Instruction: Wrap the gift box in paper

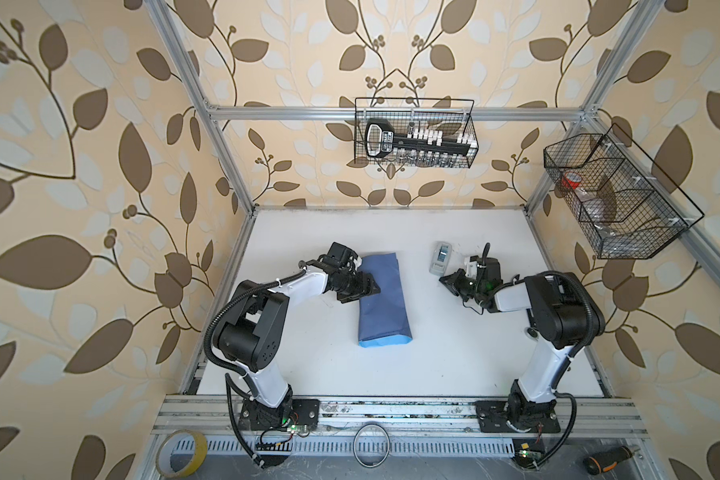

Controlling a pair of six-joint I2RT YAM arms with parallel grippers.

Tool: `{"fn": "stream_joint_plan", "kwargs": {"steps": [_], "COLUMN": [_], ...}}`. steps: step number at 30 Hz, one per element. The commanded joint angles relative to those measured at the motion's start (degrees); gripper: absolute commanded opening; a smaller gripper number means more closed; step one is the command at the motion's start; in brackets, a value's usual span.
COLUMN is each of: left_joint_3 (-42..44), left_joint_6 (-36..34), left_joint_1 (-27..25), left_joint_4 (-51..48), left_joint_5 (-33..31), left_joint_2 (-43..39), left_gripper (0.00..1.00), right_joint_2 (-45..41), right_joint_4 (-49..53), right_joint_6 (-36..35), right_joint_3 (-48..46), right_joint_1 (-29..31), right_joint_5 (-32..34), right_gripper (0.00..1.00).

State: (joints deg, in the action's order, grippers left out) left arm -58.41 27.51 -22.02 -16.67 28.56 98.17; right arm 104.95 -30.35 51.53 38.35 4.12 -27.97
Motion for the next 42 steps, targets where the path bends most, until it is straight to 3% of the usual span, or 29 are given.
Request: {"fn": "stream_joint_plan", "kwargs": {"steps": [1,6,10,14,18,25,34,42], "left_joint_3": [1.8,1.7,1.6,1.5,1.5,1.9,2.1,2.2], "left_joint_6": [-1.3,-1.5,-1.7,-1.9,-2.0,-2.1,-2.1,-2.1], "left_joint_1": [-0.6,-0.6,-0.6,-0.6,-0.6,-0.6,-0.6,-0.6], "left_joint_4": [-3.3,-3.4,-3.7,-4.0,-4.0,-4.4,-4.2,-4.0], "left_joint_5": [-6.8,-7.0,-7.3,-7.8,-8.0,-8.8,-8.6,-8.5], "left_joint_2": [5.2,5.4,5.8,5.8,5.8,5.5,5.5,5.6], "left_gripper": [0.76,0.76,0.76,0.76,0.77,0.77,0.77,0.77], "right_joint_2": [-8.8,-22.3,-29.0,-29.7,-25.9,-18.2,-14.7,-10.2], "right_joint_4": [-0.4,-4.2,-5.2,-6.9,-10.4,-17.6,-19.6,-24.8], "right_joint_6": [-0.6,1.6,4.5,5.8,7.1,8.7,9.5,8.3], "right_joint_3": [-3.6,-9.7,-10.9,-9.3,-7.9,-6.7,-6.7,-5.5], "right_joint_1": [0.2,6.2,15.3,25.5,31.8,36.6,40.0,40.6], "right_joint_5": [1.5,6.2,15.2,25.9,33.8,41.4,49.1,49.0], "right_gripper": [0.0,0.0,0.0,0.0,0.0,0.0,0.0,0.0]}}
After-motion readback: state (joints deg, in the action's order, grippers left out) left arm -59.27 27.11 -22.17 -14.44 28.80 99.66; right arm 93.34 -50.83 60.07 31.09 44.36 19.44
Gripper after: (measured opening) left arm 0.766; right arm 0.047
